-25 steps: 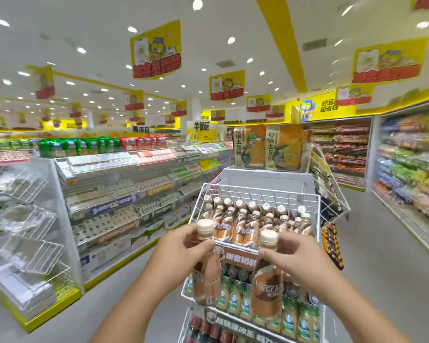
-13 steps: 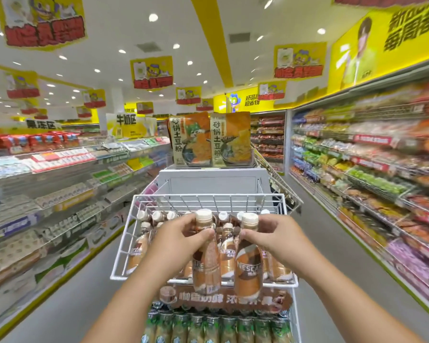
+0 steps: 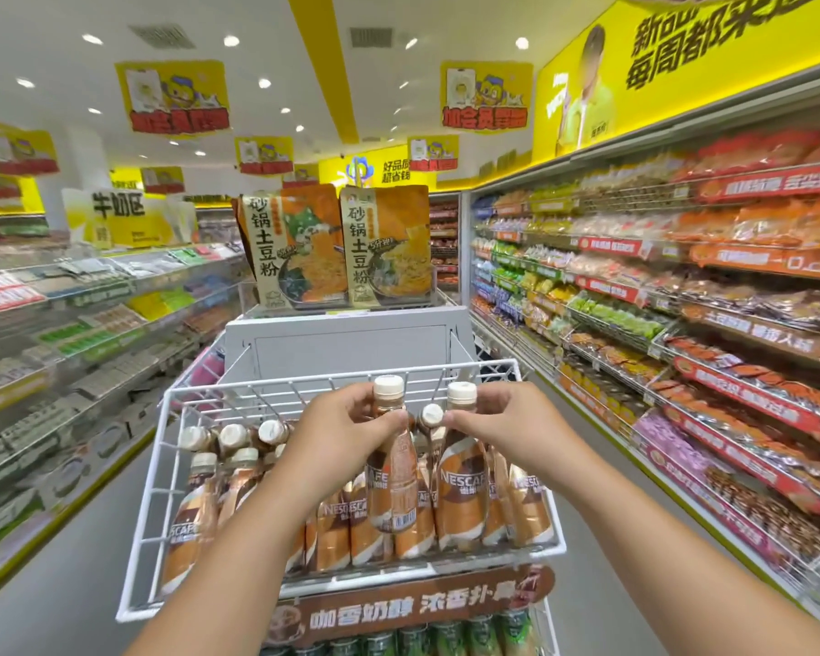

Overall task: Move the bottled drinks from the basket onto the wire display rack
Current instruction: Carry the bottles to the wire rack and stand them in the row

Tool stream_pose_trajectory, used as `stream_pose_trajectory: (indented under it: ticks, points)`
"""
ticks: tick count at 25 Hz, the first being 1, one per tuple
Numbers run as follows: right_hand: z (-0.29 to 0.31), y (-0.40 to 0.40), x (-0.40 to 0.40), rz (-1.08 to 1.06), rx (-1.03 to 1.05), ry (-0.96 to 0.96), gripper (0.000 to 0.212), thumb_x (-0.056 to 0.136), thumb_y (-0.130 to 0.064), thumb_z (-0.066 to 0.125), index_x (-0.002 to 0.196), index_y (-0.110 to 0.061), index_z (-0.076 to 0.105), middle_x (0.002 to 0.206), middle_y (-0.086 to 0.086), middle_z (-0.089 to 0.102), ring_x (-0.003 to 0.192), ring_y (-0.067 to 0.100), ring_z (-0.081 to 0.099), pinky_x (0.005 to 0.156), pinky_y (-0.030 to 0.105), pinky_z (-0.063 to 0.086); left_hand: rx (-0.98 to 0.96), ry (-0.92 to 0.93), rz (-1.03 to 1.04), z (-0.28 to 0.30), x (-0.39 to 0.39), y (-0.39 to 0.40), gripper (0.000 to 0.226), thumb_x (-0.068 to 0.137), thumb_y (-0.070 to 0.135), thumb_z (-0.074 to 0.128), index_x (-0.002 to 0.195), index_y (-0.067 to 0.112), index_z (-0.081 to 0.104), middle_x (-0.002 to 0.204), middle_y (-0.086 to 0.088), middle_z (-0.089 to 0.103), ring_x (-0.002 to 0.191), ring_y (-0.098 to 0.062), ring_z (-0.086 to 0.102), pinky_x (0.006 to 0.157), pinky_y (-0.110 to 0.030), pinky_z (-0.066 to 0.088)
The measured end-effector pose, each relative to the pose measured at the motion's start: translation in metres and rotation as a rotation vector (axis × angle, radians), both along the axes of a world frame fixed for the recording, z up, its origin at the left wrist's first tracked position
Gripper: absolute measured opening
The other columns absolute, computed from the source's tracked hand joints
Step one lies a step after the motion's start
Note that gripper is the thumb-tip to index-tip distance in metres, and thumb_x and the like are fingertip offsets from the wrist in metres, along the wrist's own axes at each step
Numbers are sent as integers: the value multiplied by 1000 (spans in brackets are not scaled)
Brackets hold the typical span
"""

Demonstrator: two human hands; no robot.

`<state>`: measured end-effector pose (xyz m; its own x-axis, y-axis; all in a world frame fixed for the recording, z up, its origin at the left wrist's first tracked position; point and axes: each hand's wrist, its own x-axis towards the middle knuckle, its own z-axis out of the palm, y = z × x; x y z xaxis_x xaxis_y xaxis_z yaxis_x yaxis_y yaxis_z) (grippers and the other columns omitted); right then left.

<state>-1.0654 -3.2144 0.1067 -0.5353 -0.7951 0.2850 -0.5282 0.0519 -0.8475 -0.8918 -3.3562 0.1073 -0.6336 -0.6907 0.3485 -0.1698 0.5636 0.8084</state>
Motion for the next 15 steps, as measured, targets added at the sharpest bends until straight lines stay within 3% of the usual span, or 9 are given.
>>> stream_pose_trajectory:
  ticks: [5, 8, 10, 12, 15]
  points:
    - [-4, 0, -18, -13, 54, -18, 15, 87, -32, 81, 97, -22, 80, 83, -8, 80, 80, 7, 77, 86, 32, 57, 45, -43, 3, -14, -26, -3, 4, 89, 32, 78, 92, 33, 75, 82, 28, 74, 76, 8, 70, 69, -17, 53]
    - [-13, -6, -27, -31, 114, 5, 16, 87, -35, 80, 93, -20, 80, 81, -7, 80, 79, 8, 77, 83, 32, 57, 76, -67, 30, -24, -35, -7, 6, 88, 37, 78, 91, 39, 73, 78, 25, 73, 78, 10, 68, 64, -12, 47]
    - [-21, -11, -33, -83, 158, 27, 26, 84, -43, 81, 86, -17, 79, 79, -6, 79, 78, 11, 76, 79, 34, 57, 118, -69, 40, -33, -42, -9, 10, 87, 40, 78, 95, 39, 73, 90, 24, 70, 91, 4, 68, 74, -19, 52]
    - [-27, -17, -38, -121, 200, 34, 31, 82, -47, 81, 77, -16, 75, 73, -6, 76, 71, 11, 73, 71, 32, 54, 146, -101, 59, -42, -49, -14, 29, 85, 46, 79, 110, 33, 74, 107, 17, 70, 104, -5, 67, 89, -30, 56]
    - [-35, -26, -43, -155, 260, 17, 36, 83, -44, 81, 66, -17, 63, 65, -2, 63, 60, 13, 57, 61, 30, 42, 172, -133, 65, -51, -58, -20, 47, 83, 48, 80, 123, 25, 71, 117, 7, 72, 106, -13, 69, 96, -36, 56]
